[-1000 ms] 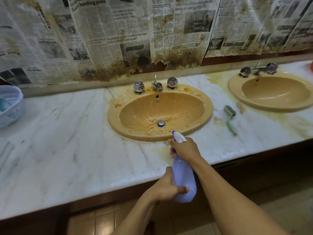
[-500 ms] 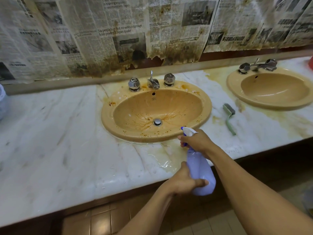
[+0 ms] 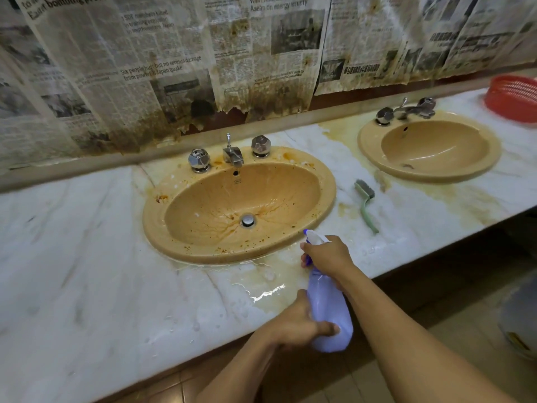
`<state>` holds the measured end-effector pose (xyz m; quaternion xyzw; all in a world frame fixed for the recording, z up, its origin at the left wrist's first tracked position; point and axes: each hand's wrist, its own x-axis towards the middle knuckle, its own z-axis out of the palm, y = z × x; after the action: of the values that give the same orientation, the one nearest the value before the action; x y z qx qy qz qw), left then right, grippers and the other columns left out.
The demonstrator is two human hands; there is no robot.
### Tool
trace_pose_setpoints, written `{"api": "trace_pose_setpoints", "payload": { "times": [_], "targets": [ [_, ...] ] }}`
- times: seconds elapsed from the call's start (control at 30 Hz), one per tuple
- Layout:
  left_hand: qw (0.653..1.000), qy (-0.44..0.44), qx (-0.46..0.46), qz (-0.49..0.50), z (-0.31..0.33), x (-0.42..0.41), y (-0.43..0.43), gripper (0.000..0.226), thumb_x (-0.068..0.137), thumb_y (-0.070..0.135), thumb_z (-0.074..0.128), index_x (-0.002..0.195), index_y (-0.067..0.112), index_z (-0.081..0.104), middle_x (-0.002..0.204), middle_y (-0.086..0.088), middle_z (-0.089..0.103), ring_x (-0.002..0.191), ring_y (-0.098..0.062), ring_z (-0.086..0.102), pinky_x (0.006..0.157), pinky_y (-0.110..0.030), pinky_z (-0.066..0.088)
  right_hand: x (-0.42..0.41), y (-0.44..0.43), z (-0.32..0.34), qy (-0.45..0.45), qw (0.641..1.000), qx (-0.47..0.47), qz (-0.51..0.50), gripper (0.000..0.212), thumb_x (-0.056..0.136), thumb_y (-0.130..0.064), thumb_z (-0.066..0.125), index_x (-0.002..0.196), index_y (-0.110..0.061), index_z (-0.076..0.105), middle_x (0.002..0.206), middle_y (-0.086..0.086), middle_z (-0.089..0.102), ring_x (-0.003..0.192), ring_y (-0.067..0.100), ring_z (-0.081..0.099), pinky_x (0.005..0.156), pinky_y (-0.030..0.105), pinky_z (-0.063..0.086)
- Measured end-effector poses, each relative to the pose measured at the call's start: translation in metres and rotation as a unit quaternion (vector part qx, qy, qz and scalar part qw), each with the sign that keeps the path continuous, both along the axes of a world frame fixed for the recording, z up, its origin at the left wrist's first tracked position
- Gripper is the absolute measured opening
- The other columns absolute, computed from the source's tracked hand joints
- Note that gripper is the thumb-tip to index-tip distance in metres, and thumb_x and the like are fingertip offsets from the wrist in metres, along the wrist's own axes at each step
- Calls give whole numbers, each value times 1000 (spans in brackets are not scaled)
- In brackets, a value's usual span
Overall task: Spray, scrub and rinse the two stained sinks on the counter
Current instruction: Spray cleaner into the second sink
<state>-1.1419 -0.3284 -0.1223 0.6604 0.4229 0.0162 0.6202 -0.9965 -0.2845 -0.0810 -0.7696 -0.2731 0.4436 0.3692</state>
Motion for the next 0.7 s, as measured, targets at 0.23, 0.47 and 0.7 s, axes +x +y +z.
{"api": "trace_pose_setpoints", "payload": {
  "times": [0.23,0.47,0.7],
  "targets": [
    [999,20,29,5,7,18,2,94,83,43,79,155,18,24,152,-1,42,134,-17,45,107,-33,45,24,2,1,61,997,34,31,20,89,-30,74,104,-26,62,65,6,69,64,20,68,71,38,56],
    [997,34,34,66,22,64,-27,81,89,35,78,152,16,30,145,1,45,131,-14,46,106,-29,44,58,-4,8,42,998,24,47,19,89,-25,73,94,-7,69,66,7,70,56,17,66,69,35,59],
    [996,48,36,70,26,93,-33,96,80,45,79,155,19,24,151,-1,42,129,-16,46,106,-34,47,92,-14,4,64,996,44,42,21,89,-30,73,83,-15,60,68,8,69,58,19,64,60,30,52]
  ]
}}
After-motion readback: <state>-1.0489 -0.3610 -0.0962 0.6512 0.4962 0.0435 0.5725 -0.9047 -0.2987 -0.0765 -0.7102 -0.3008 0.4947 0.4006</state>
